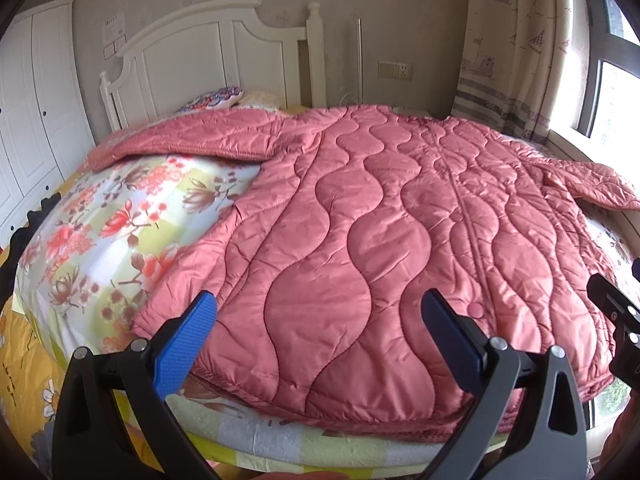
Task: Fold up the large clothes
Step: 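Grasp the sleeve cuff by the window with the right gripper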
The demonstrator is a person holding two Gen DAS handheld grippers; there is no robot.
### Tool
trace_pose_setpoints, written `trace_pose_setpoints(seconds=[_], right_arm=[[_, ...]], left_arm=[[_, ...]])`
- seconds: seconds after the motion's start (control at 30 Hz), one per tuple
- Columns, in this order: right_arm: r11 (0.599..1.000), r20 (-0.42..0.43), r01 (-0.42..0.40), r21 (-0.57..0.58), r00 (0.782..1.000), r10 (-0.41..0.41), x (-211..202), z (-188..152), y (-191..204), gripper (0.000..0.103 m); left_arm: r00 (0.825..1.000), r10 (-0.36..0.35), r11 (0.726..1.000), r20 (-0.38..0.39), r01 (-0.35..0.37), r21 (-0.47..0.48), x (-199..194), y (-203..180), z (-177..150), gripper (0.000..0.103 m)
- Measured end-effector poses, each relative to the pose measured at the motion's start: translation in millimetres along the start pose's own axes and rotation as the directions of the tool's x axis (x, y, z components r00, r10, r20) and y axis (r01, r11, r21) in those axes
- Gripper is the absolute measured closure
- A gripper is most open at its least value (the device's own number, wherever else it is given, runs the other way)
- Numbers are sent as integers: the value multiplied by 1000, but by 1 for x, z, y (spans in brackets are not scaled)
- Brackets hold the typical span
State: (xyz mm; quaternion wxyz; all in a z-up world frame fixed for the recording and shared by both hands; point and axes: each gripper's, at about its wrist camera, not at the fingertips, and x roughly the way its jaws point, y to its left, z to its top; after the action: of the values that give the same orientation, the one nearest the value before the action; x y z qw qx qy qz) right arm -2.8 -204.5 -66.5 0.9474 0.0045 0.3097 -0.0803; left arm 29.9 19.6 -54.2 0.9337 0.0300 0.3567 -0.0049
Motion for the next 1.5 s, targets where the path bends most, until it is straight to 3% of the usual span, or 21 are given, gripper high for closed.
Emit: trace_pose_setpoints(seconds=[0.33, 0.47, 0.6, 0.67, 0.8, 0.87, 0.97, 1.13, 1.17, 1.2, 1.23, 1.37, 1.47, 1.5], right_arm=[[997, -98, -38, 65, 994, 44, 46, 5, -19, 4], [988, -124, -69, 136, 988, 86, 62, 16, -42, 4], [962, -120, -16, 271, 991, 50, 77, 36, -92, 4], [933, -142, 27, 359, 990, 25, 89, 45, -127, 4], [798, -178, 101, 594, 984, 8, 113, 52, -206, 4], [716, -187, 133, 685, 982, -4, 125, 55, -243, 4], [634, -158, 149, 759, 987, -43, 140, 64, -283, 4], [533, -83, 152, 832, 985, -151, 157, 75, -327, 4], [526, -66, 153, 836, 981, -180, 158, 76, -332, 8], [519, -53, 162, 839, 974, -220, 158, 80, -336, 21], [515, -52, 174, 840, 969, -242, 159, 84, -339, 27], [532, -30, 223, 817, 938, -346, 152, 95, -341, 71], [580, 2, 261, 772, 911, -413, 136, 116, -334, 82], [616, 24, 278, 737, 900, -435, 131, 131, -323, 82]], left_arm=[[994, 16, 1000, -110, -17, -6, 53, 0, 21, 2], [992, 26, 1000, -124, -24, 21, 81, -1, 57, 2], [992, 60, 996, -109, -52, 75, 127, 3, 108, 2], [992, 48, 996, -113, -39, 82, 156, 11, 129, 2], [983, 40, 998, -179, -30, 59, 216, 32, 147, 2], [976, -4, 999, -220, 11, 31, 238, 42, 143, 2], [971, -96, 994, -218, 83, -70, 245, 61, 143, 2], [974, -58, 998, -220, 47, -51, 252, 56, 146, 2], [974, -57, 998, -220, 47, -50, 252, 57, 146, 2], [974, -57, 998, -219, 47, -51, 252, 57, 145, 2], [974, -57, 998, -218, 47, -50, 250, 56, 143, 2], [974, -55, 998, -218, 46, -49, 250, 53, 144, 2], [975, -58, 998, -215, 49, -50, 249, 53, 143, 2], [975, -59, 998, -214, 49, -50, 249, 53, 143, 2]])
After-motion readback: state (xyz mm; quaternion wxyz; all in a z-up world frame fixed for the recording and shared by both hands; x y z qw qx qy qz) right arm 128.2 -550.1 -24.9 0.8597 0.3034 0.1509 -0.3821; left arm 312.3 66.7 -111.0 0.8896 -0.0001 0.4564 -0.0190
